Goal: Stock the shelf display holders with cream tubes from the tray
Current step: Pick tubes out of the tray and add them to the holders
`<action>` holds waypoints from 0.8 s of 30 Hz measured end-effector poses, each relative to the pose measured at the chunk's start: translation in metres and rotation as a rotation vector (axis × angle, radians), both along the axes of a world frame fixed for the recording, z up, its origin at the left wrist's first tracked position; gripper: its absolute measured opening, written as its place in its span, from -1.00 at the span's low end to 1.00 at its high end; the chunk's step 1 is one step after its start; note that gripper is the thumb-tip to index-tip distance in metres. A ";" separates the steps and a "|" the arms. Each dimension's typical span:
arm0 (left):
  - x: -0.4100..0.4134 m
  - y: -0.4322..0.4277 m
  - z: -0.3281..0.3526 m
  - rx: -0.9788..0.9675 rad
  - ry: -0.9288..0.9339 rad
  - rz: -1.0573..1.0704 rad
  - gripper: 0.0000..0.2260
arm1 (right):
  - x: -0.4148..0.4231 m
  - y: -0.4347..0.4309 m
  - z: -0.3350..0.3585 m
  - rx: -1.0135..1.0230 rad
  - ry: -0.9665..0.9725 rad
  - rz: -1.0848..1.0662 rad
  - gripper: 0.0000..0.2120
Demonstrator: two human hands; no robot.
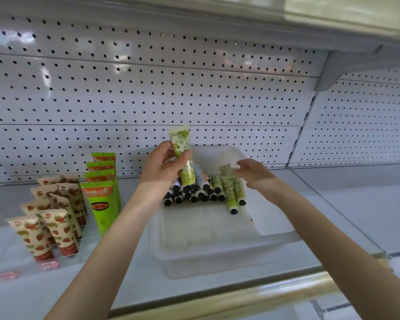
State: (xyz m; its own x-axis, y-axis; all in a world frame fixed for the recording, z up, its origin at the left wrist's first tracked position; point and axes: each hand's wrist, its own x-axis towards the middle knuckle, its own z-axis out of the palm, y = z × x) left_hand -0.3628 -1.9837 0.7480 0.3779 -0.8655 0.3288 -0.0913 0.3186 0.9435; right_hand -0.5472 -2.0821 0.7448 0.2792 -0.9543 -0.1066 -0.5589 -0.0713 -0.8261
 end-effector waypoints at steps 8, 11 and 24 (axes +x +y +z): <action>0.001 -0.001 -0.006 0.025 -0.002 -0.022 -0.91 | 0.022 -0.006 -0.013 0.109 0.349 0.043 -0.52; -0.001 0.000 -0.005 0.018 -0.011 -0.028 -0.87 | 0.025 -0.010 -0.020 0.067 0.488 0.046 -0.50; 0.003 0.007 -0.006 0.055 0.034 -0.043 -0.90 | 0.021 -0.019 -0.022 -0.131 0.293 0.063 -0.72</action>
State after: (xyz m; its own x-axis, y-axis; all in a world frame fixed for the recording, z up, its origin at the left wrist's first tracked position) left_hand -0.3594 -1.9770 0.7416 0.3502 -0.8975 0.2681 -0.0467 0.2692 0.9620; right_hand -0.5263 -2.1014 0.7224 0.3139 -0.9470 -0.0683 -0.7624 -0.2085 -0.6126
